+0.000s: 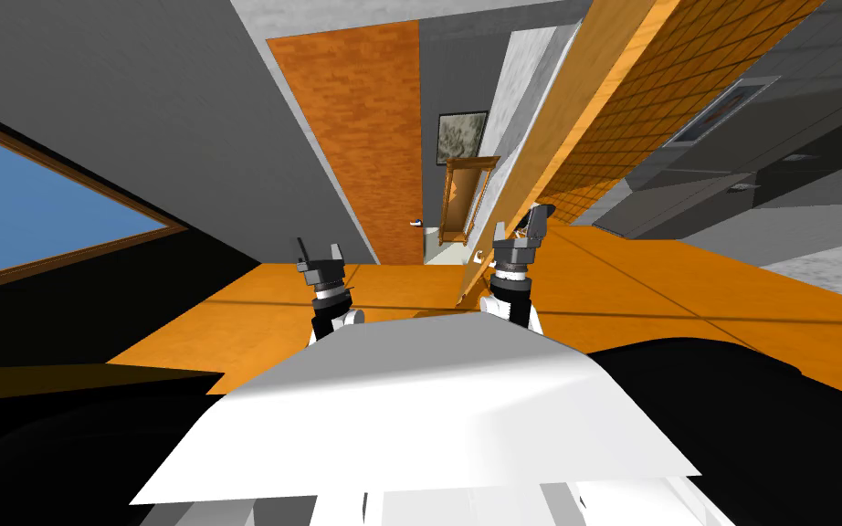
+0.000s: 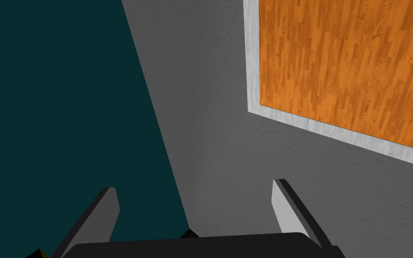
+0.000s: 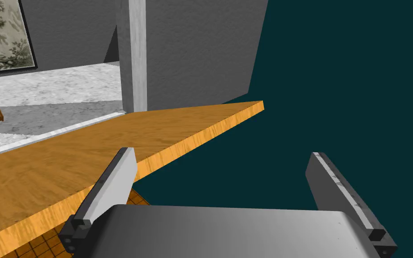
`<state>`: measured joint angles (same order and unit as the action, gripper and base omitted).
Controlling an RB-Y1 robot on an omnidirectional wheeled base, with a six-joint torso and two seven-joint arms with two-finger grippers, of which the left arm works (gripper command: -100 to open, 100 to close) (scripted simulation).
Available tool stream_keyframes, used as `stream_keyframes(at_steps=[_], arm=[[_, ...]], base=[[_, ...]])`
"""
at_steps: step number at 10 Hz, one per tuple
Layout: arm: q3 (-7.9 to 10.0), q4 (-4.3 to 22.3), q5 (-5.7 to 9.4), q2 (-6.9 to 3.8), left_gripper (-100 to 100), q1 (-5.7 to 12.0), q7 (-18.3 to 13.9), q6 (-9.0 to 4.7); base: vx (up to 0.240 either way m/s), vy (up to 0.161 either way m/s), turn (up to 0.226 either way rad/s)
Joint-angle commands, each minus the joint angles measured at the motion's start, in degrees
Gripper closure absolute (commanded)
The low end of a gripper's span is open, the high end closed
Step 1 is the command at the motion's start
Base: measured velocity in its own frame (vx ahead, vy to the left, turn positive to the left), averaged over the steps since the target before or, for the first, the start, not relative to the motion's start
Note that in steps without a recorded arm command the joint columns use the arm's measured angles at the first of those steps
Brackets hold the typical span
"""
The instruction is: Pull the door open
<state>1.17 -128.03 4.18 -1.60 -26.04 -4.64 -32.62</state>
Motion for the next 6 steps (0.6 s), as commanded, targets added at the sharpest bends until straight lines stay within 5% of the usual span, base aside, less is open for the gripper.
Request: stream_keyframes(at_steps=[1,6], arm=[[0.23,1.82,0.07,-0.35,-100,0.65,0.28,-0.23],[1.0,8.03,0.31,-1.28,-100,2.89,1.26,-1.01]], base=[[0.108,-0.051,-0.026],[0.148,-0.007,-0.036]])
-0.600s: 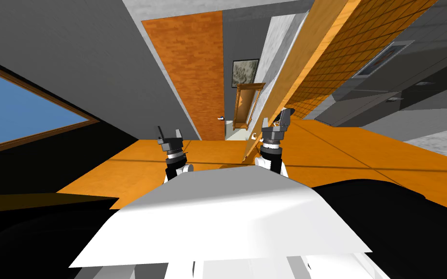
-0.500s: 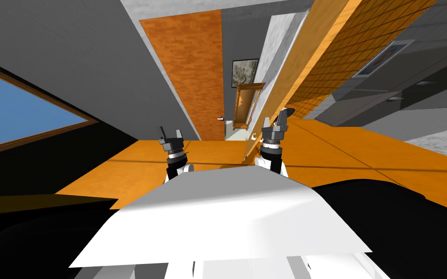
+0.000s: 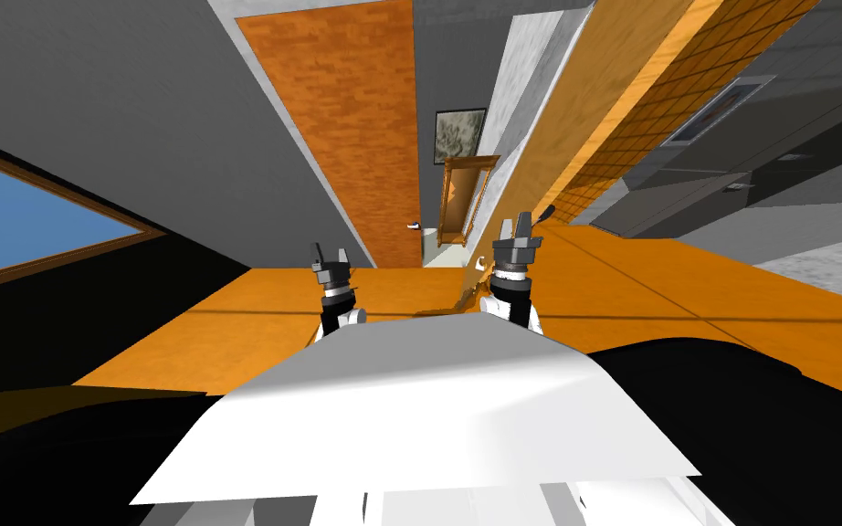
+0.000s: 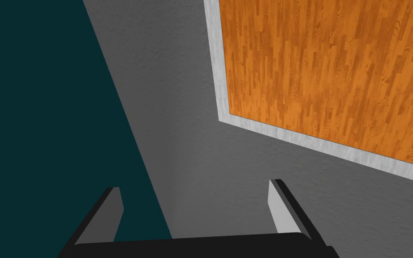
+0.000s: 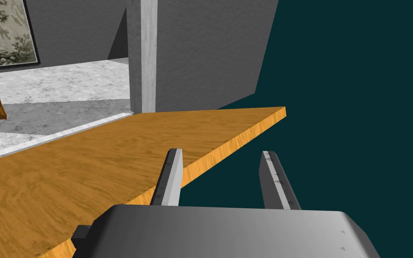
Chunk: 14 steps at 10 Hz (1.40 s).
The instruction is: Pull the door open
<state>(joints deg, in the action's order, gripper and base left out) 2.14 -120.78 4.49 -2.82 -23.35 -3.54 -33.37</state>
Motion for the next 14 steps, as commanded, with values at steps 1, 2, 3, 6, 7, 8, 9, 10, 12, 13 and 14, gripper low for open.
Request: stream_keyframes(at_steps=[1,2,3,6,7,8,9,10,12,13,14], arm=[[0.14,1.71,0.02,-0.19,-100,0.53,0.31,-0.38],[0.28,2.84,0.07,-0.31,-100,0.94,0.48,-0.53],[0.57,5.16,0.16,-0.56,-100,1.78,0.85,-0.83],[0.86,7.5,0.25,-0.8,-100,2.62,1.21,-1.13],[1.02,8.85,0.3,-0.89,-100,3.11,1.42,-1.3],[1.19,10.2,0.36,-0.99,-100,3.6,1.64,-1.48],[1.36,11.55,0.41,-1.09,-100,4.09,1.85,-1.65],[1.53,12.89,0.46,-1.19,-100,4.58,2.06,-1.83],[1.88,15.76,0.58,-1.34,-100,5.62,2.51,-2.2],[2.07,17.25,0.64,-1.4,-100,6.15,2.74,-2.4],[2.25,18.74,0.7,-1.46,-100,6.69,2.98,-2.6]], base=[[0.086,-0.006,-0.017],[0.079,-0.004,-0.028],[0.113,-0.029,-0.056],[0.085,-0.016,-0.027],[0.099,-0.006,-0.039],[0.094,0.003,-0.04],[0.092,0.001,-0.036],[0.105,-0.002,-0.038],[0.102,-0.019,-0.04],[0.089,-0.016,-0.056],[0.096,-0.002,-0.046]])
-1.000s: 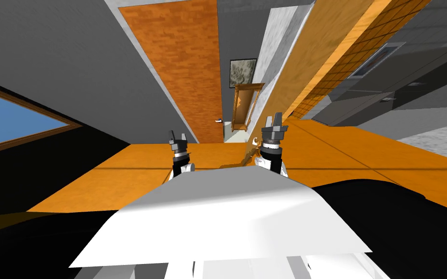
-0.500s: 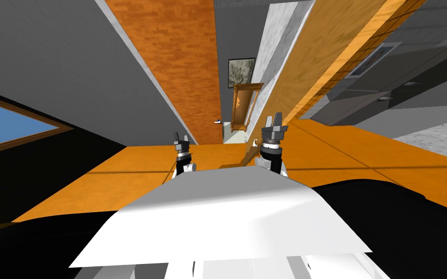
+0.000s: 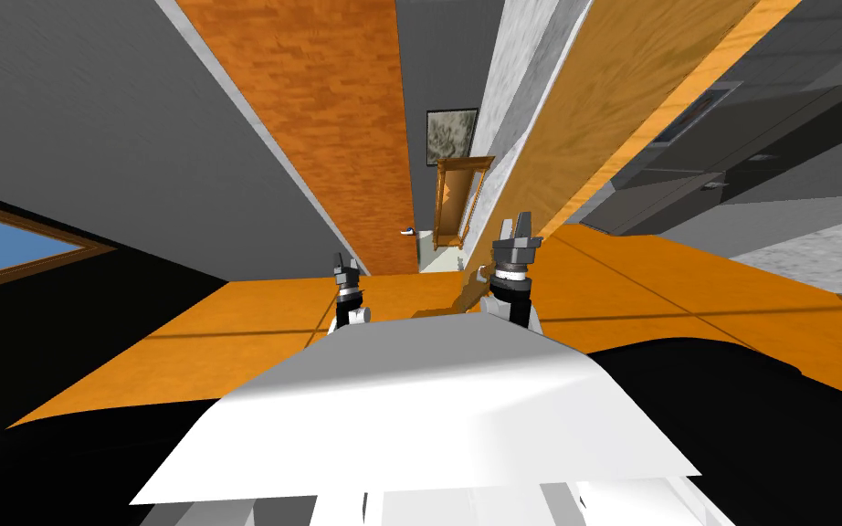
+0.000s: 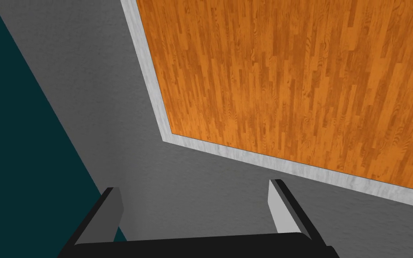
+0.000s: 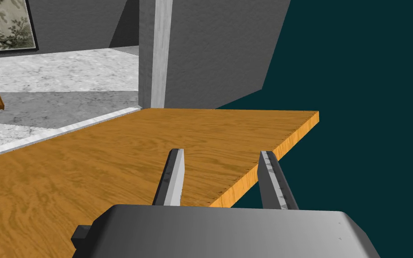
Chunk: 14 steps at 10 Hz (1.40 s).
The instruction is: Pull the door open
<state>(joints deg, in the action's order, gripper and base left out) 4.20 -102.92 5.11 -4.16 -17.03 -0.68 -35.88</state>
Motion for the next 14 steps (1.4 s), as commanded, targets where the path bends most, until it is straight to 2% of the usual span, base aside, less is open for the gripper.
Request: stream_keyframes(at_steps=[1,7,14], arm=[[0.38,2.36,0.15,-0.19,-100,0.91,0.35,-0.28],[1.57,11.8,0.53,-0.28,-100,4.34,1.84,-1.54],[2.99,23.03,0.99,0.11,-100,8.47,3.63,-3.08]], base=[[0.106,-0.007,-0.041],[0.097,-0.008,-0.052],[0.102,-0.007,-0.059]])
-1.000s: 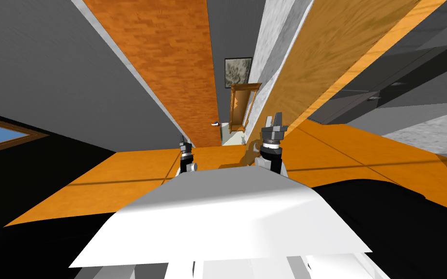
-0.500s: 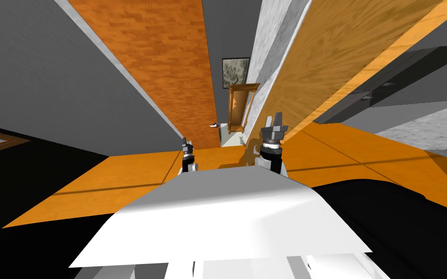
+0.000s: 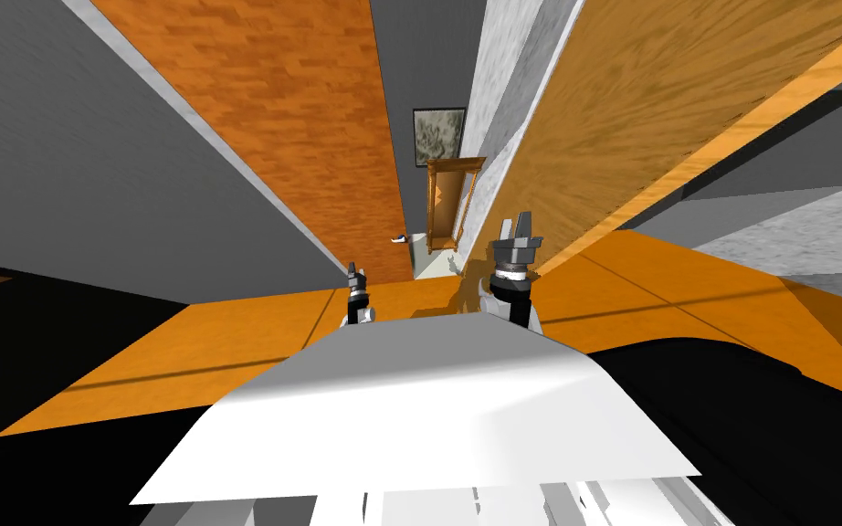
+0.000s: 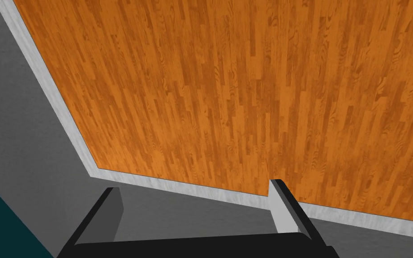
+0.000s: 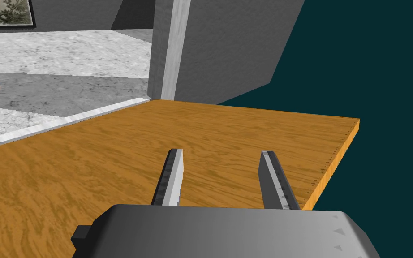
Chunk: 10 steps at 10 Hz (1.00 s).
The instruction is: Pull the door open
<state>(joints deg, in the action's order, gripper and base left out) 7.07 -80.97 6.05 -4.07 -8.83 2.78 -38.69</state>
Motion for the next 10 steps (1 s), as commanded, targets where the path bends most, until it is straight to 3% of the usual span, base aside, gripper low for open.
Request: stream_keyframes(at_steps=[1,10], arm=[[0.32,2.78,0.11,0.11,-100,0.85,0.43,-0.49],[2.06,16.55,0.67,1.48,-100,5.91,2.63,-2.4]], base=[[0.099,0.003,-0.065],[0.1,0.004,-0.069]])
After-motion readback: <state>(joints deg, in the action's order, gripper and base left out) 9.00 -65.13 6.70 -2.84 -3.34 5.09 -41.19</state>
